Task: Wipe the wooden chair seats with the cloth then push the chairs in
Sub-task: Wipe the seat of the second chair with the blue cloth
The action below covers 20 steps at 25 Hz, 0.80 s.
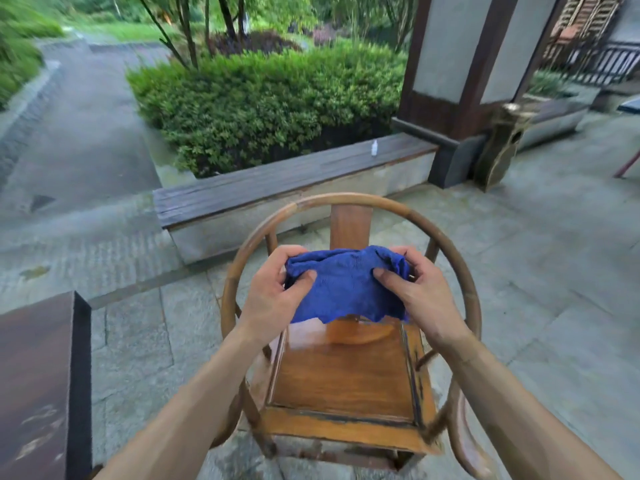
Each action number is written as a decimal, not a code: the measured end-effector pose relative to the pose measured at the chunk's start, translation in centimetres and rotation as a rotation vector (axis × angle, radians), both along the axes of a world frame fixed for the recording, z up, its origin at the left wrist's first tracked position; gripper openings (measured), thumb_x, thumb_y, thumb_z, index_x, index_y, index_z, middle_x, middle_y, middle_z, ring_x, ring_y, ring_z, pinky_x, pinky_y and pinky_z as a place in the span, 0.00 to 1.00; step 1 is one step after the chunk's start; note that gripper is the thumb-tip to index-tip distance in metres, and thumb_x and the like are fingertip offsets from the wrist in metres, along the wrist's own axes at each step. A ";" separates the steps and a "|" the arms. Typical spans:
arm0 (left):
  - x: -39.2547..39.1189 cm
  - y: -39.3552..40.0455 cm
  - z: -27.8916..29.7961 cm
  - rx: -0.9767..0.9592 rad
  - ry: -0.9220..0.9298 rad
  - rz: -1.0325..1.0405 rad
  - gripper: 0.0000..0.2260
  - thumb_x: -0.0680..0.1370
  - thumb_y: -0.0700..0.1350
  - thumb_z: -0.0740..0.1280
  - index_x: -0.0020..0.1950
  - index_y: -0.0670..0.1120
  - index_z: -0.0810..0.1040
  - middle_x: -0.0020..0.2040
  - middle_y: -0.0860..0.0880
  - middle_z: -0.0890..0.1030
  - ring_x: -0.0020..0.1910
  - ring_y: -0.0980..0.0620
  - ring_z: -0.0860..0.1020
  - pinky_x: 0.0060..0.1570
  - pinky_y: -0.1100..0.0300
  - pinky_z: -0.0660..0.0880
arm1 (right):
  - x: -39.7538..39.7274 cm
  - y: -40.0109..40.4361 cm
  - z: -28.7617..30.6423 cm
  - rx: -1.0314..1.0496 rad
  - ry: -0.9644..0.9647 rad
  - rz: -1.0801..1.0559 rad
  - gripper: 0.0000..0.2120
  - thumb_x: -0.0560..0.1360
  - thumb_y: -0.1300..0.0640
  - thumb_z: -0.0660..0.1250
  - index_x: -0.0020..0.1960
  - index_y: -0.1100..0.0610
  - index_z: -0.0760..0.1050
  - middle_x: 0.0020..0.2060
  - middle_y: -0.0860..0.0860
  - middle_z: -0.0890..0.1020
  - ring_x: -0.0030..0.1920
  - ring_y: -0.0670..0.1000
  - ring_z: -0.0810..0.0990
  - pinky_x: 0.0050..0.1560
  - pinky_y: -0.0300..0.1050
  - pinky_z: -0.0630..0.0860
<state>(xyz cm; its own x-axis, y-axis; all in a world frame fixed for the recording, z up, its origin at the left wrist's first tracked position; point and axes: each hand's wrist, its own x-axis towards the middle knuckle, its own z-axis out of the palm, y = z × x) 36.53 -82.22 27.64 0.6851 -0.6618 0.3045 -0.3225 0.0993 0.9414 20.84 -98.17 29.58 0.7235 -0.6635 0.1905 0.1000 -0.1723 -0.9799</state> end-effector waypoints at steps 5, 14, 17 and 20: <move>-0.8 3.4 3.0 -0.090 -0.056 0.111 0.14 0.77 0.38 0.71 0.50 0.59 0.78 0.43 0.56 0.81 0.39 0.55 0.79 0.39 0.58 0.75 | 1.2 2.0 2.7 -0.035 -0.074 0.097 0.08 0.76 0.66 0.70 0.53 0.56 0.79 0.44 0.51 0.84 0.45 0.47 0.81 0.48 0.43 0.79; -9.8 14.6 4.9 -0.123 -0.083 0.734 0.13 0.76 0.35 0.71 0.53 0.52 0.80 0.42 0.58 0.85 0.37 0.57 0.81 0.37 0.64 0.77 | 4.9 8.5 4.2 -0.046 -0.111 0.711 0.08 0.75 0.67 0.71 0.51 0.56 0.80 0.41 0.55 0.84 0.42 0.49 0.79 0.44 0.46 0.77; -16.1 19.0 5.0 -0.120 -0.105 0.985 0.12 0.76 0.36 0.70 0.54 0.51 0.80 0.45 0.56 0.85 0.41 0.57 0.81 0.42 0.64 0.77 | 4.0 13.6 4.3 0.010 -0.098 0.925 0.07 0.72 0.60 0.74 0.49 0.53 0.81 0.39 0.48 0.84 0.40 0.47 0.80 0.42 0.42 0.77; -24.4 24.0 4.8 -0.095 -0.117 1.241 0.11 0.75 0.39 0.70 0.52 0.55 0.80 0.47 0.58 0.85 0.44 0.58 0.82 0.47 0.66 0.76 | 0.7 20.4 4.4 0.024 -0.075 1.168 0.05 0.74 0.58 0.72 0.49 0.52 0.82 0.40 0.50 0.85 0.41 0.48 0.81 0.43 0.48 0.78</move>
